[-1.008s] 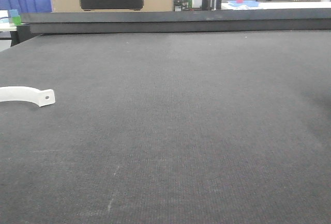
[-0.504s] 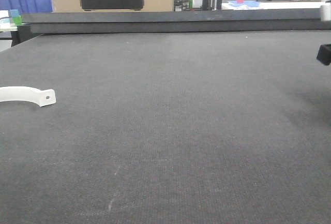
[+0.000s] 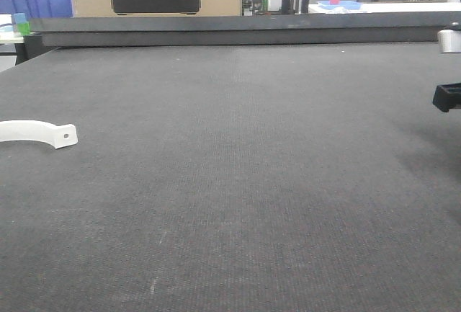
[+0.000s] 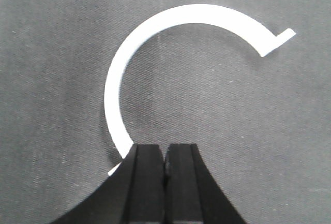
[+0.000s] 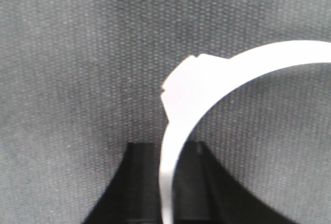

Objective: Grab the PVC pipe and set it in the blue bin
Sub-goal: 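Close both grippers on the white curved pipe clamp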

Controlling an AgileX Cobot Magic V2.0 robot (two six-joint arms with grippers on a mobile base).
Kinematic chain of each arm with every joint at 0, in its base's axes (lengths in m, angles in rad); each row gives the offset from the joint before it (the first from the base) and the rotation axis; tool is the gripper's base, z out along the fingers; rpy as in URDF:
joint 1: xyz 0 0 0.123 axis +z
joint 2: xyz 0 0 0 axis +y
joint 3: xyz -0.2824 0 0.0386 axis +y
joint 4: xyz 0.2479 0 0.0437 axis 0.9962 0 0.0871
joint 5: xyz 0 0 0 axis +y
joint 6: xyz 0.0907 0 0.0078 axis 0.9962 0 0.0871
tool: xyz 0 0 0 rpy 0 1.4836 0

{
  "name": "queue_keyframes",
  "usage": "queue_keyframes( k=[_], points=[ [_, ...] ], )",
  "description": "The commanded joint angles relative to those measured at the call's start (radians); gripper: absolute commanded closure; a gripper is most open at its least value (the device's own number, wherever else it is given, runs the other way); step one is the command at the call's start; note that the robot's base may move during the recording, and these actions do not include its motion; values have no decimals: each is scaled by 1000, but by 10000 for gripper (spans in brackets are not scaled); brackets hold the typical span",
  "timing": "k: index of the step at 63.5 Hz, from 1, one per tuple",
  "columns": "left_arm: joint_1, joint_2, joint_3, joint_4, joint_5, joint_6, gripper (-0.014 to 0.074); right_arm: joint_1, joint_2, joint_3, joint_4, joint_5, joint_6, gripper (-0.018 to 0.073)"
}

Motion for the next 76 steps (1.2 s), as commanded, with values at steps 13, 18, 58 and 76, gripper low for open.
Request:
queue_keyframes(
  k=[13, 18, 58, 76],
  points=[
    [10, 7, -20, -16, 51, -73, 707, 2, 8, -35, 1, 49, 7, 715],
    [48, 39, -60, -16, 149, -78, 707, 6, -9, -62, 1, 93, 7, 715],
    [110, 431, -210, 25, 70, 163, 342, 95, -130, -85, 1, 106, 7, 715],
    [110, 526, -210, 35, 43, 159, 354, 95, -130, -85, 1, 106, 7, 715]
  ],
)
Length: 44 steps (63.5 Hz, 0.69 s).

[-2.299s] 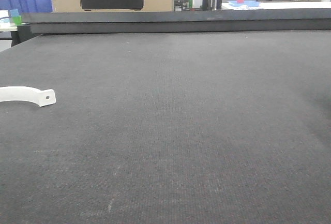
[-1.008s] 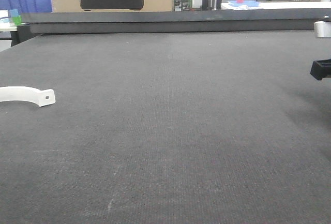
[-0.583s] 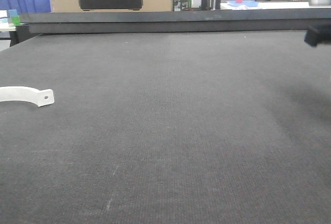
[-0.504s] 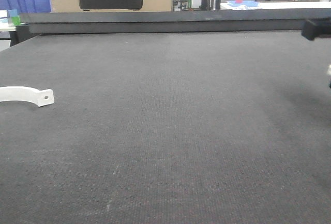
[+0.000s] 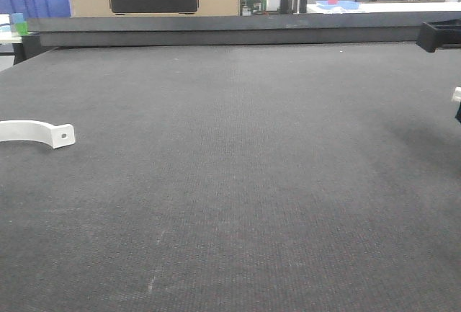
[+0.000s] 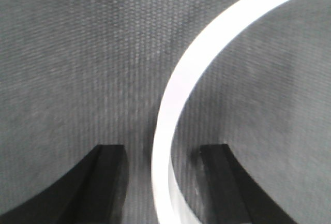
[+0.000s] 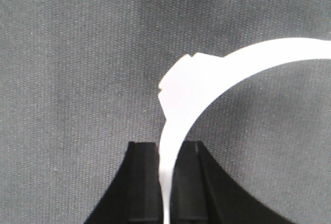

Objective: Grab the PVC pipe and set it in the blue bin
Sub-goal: 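Close both grippers on the white curved pipe clamp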

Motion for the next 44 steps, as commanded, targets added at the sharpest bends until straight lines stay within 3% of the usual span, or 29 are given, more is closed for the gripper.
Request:
queue_keyframes(
  k=[1, 13, 26, 44],
  points=[
    [4, 17, -9, 2, -11, -2, 354, 0, -9, -6, -5, -10, -3, 715],
    [4, 45, -9, 2, -11, -55, 404, 0, -9, -6, -5, -10, -3, 715],
    [4, 45, -9, 2, -1, -55, 707, 0, -9, -6, -5, -24, -3, 715],
    [4, -5, -82, -18, 129, -55, 707, 0, -55, -10, -5, -24, -3, 715]
  ],
)
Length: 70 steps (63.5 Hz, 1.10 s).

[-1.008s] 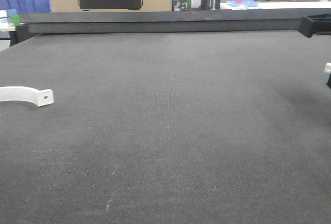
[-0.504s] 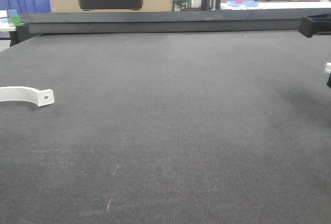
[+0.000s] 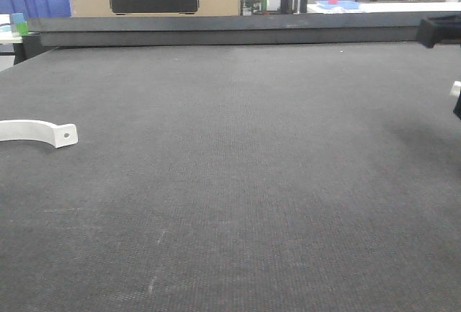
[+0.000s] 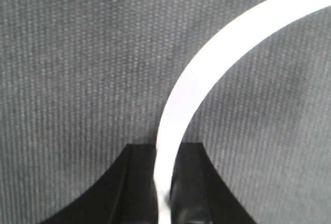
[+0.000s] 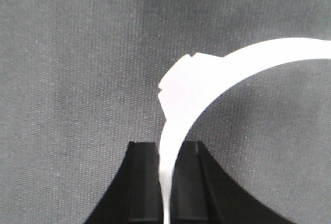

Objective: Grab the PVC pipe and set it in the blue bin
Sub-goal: 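Close both grippers on the white curved pipe clamp, then lift the clamp off the table with both grippers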

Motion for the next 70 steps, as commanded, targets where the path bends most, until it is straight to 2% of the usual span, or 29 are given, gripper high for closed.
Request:
queue_keyframes(
  k=[1, 9, 15, 18, 29, 41, 51, 60, 70],
  points=[
    [4, -44, -25, -15, 49, -5, 707, 0, -42, -10, -5, -7, -3, 715],
    [-7, -147, -29, -59, 48, -5, 707, 0, -98, -10, -5, -15, -3, 715],
    [-44, -235, -29, -65, 32, -11, 707, 0, -149, -10, -3, -41, -3, 715],
    [-68, -272, -29, -65, 10, -43, 707, 0, -173, -10, -3, -67, -3, 715],
    [-161, -397, 2, -26, -147, -188, 707, 0, -248, -10, 2, -198, -3, 715],
    [-233, -540, 114, 0, -343, -195, 707, 0, -355, 42, 0, -297, -3, 715],
    [-246, -675, 275, 0, -502, -193, 707, 0, -489, 183, -2, -457, -38, 715],
    [-246, -825, 403, 0, -632, -180, 707, 0, -628, 290, -4, -543, -65, 715],
    [-246, -996, 467, 0, -660, -180, 707, 0, -770, 353, -6, -550, -72, 715]
  ],
)
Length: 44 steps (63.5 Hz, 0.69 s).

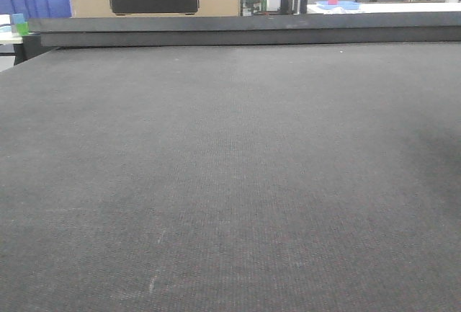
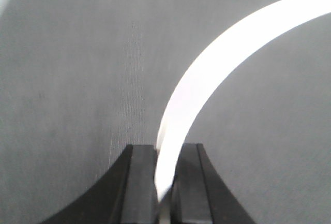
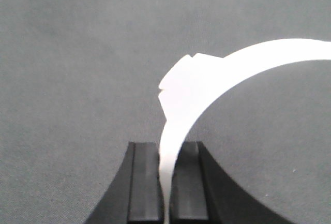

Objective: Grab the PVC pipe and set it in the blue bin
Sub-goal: 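Lift the clamp off the table with both grippers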

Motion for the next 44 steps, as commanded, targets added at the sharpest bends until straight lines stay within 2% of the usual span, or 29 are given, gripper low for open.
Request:
queue_keyframes(
  k=[1, 10, 19, 28, 44],
  points=[
    [-8, -100, 20, 1, -49, 0, 707, 0, -82, 26, -6, -40, -14, 715],
    [-8, -228, 24, 1, -57, 0, 707, 0, -213, 26, -6, -41, -14, 715],
    [-8, -331, 24, 1, -108, 0, 707, 0, -319, 26, -6, -115, -14, 715],
    [-8, -375, 24, 1, -163, 0, 707, 0, -385, 26, -6, -157, -14, 715],
    [-8, -382, 24, 1, -170, 0, 707, 0, -416, 23, -6, -153, -14, 715]
  ],
)
